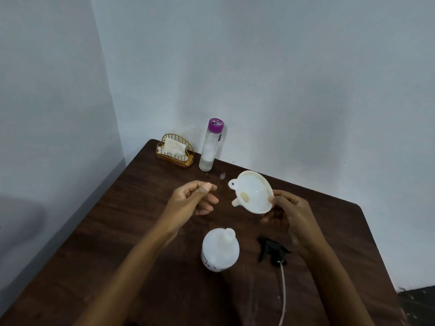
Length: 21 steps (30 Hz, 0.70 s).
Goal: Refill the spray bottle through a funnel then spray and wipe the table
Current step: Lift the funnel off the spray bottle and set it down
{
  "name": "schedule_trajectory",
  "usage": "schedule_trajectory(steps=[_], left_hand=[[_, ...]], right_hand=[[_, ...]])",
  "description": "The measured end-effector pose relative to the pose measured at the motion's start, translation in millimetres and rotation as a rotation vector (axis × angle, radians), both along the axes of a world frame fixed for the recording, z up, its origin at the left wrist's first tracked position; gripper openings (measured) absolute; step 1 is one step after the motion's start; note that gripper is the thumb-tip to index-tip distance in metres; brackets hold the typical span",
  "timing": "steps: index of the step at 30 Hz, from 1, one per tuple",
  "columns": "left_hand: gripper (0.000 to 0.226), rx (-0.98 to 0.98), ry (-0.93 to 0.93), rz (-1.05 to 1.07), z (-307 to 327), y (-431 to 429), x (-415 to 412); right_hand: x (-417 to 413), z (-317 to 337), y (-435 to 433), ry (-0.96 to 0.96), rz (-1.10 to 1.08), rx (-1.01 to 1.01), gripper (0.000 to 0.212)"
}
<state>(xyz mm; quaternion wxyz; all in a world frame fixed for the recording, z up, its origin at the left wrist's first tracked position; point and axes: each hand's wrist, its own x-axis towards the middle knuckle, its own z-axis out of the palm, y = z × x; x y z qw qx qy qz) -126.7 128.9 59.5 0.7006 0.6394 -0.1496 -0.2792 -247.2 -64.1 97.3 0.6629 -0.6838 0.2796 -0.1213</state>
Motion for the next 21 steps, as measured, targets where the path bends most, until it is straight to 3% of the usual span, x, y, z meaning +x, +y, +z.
schedule_trajectory(steps=[3,7,10,14,21], left_hand=[[0.013,0.345,-0.128,-0.004,-43,-7,36],[0.069,0.942,-0.307,-0.209,-106,-20,80],[0.101,1.262,-0.477,-0.437,-126,-35,94],[0.110,1.354,-0.531,-0.469,-136,-44,105],[0.111,1.377,-0.554,-0.450,-148,-42,110]], right_hand=[[23,-13,-22,0.060,-0.015,-0.030,0.015],[75,-59,-51,0.143,-0.119,-0.119,0.015],[121,-100,-68,0.182,-0.203,-0.169,0.022],[176,-142,-81,0.229,-0.225,-0.311,0.020],[229,-193,-100,0.335,-0.166,-0.346,0.019]])
